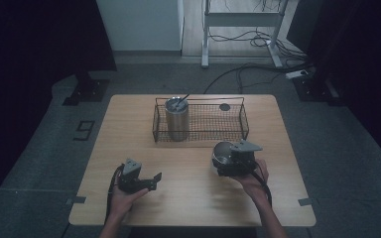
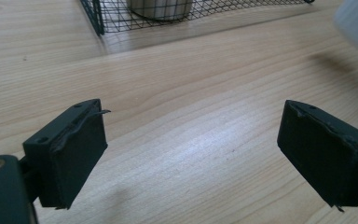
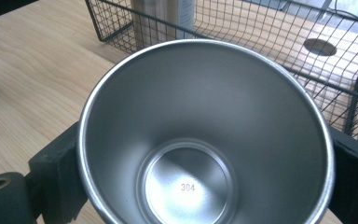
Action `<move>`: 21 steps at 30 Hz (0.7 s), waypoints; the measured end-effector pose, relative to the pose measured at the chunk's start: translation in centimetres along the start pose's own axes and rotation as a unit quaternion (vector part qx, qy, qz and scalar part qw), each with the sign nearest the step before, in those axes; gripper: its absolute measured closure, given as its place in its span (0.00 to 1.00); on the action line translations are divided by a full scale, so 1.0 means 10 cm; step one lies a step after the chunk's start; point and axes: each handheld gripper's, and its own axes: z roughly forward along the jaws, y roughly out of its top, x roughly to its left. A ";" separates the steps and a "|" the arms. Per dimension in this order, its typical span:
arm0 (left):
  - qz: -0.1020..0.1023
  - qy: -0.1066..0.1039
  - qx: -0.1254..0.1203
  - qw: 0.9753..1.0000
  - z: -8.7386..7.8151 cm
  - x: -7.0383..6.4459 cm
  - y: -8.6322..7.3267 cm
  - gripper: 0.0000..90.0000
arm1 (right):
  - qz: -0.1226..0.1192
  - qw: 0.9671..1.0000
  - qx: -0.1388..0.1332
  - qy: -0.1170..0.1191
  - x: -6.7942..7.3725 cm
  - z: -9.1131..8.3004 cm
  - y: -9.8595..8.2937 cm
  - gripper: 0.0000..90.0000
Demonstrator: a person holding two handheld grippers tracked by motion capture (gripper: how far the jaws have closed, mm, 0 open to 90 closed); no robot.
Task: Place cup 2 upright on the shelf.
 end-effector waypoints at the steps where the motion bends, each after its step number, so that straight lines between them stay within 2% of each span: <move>1: 0.000 0.000 0.000 1.000 0.00 0.00 0.00 0.09 | 0.000 1.000 -0.001 -0.001 0.00 -0.02 0.02 0.07; 12: -0.003 -0.008 0.002 1.000 0.01 -0.01 -0.01 0.09 | -0.005 1.000 -0.013 -0.005 -0.03 -0.13 0.24 0.07; 21: -0.004 -0.010 -0.002 1.000 -0.02 0.00 0.00 0.09 | -0.009 1.000 -0.008 -0.012 -0.03 -0.07 0.40 0.07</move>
